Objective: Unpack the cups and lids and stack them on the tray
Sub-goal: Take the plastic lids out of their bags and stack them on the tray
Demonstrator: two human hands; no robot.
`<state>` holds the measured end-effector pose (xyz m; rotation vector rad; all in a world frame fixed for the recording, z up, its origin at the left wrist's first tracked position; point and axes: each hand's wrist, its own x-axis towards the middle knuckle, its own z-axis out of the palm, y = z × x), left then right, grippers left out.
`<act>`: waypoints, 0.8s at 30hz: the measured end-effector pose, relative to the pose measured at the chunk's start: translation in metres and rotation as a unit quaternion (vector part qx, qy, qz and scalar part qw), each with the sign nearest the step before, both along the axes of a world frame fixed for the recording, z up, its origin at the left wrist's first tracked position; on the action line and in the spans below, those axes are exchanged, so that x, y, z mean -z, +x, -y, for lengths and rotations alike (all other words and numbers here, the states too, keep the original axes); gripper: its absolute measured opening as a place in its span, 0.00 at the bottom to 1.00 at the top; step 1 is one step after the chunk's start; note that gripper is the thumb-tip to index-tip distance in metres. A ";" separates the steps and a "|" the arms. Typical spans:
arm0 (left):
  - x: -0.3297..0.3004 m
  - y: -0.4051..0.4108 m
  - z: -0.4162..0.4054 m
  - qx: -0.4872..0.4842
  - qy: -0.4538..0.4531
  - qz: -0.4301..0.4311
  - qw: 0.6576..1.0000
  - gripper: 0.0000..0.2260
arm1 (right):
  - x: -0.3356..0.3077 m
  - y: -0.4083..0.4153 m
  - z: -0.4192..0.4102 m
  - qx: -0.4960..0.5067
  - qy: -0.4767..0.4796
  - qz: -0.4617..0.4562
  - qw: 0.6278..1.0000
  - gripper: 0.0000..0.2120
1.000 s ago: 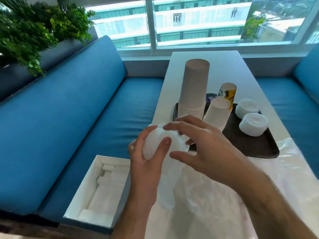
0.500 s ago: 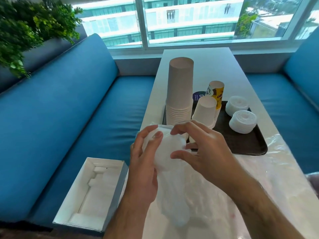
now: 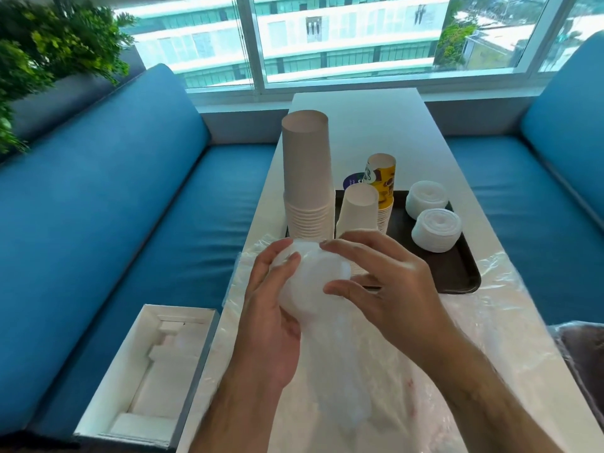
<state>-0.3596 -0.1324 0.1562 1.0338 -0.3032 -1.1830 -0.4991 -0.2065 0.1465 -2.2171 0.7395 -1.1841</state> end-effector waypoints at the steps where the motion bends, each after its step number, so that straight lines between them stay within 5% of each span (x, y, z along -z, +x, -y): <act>1: 0.000 -0.002 0.001 -0.003 0.002 0.000 1.000 0.25 | 0.001 -0.001 0.000 0.004 -0.009 0.004 1.000 0.21; 17: 0.001 -0.019 0.010 -0.049 0.008 0.111 0.993 0.28 | 0.009 -0.017 0.004 -0.002 0.028 0.081 0.996 0.20; 21: 0.003 -0.014 0.013 -0.079 -0.007 0.091 0.993 0.23 | 0.009 -0.024 0.011 -0.004 0.106 0.100 0.989 0.15; 24: 0.008 -0.011 0.012 -0.100 -0.004 0.088 0.991 0.20 | 0.021 -0.039 0.033 0.086 0.161 0.147 0.972 0.12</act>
